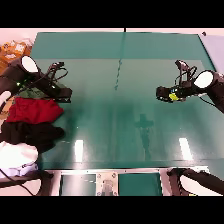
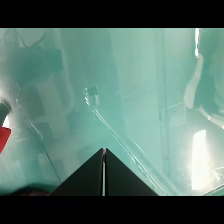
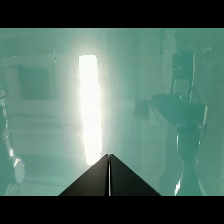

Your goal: Fold the shirts.

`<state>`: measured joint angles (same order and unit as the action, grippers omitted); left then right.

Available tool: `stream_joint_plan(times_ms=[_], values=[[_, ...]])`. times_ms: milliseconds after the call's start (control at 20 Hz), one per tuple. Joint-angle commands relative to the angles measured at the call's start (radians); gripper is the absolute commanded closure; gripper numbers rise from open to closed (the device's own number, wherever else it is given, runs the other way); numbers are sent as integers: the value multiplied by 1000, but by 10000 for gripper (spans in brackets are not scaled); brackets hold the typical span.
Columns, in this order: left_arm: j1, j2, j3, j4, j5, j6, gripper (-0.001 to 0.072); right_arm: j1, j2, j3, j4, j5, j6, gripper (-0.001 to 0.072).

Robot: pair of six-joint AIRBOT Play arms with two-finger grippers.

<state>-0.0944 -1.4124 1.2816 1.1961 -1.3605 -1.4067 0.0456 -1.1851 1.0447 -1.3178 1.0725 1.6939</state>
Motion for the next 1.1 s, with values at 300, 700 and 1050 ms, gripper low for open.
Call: stream_joint_plan(times_ms=[300, 700, 1050], values=[[0, -2, 0, 0, 1, 1, 687, 1, -3, -7, 0, -3, 0, 695], [0, -2, 0, 0, 1, 0, 687, 1, -3, -7, 0, -3, 0, 695], [0, -2, 0, 0, 1, 0, 687, 1, -3, -7, 1, -22, 0, 696]])
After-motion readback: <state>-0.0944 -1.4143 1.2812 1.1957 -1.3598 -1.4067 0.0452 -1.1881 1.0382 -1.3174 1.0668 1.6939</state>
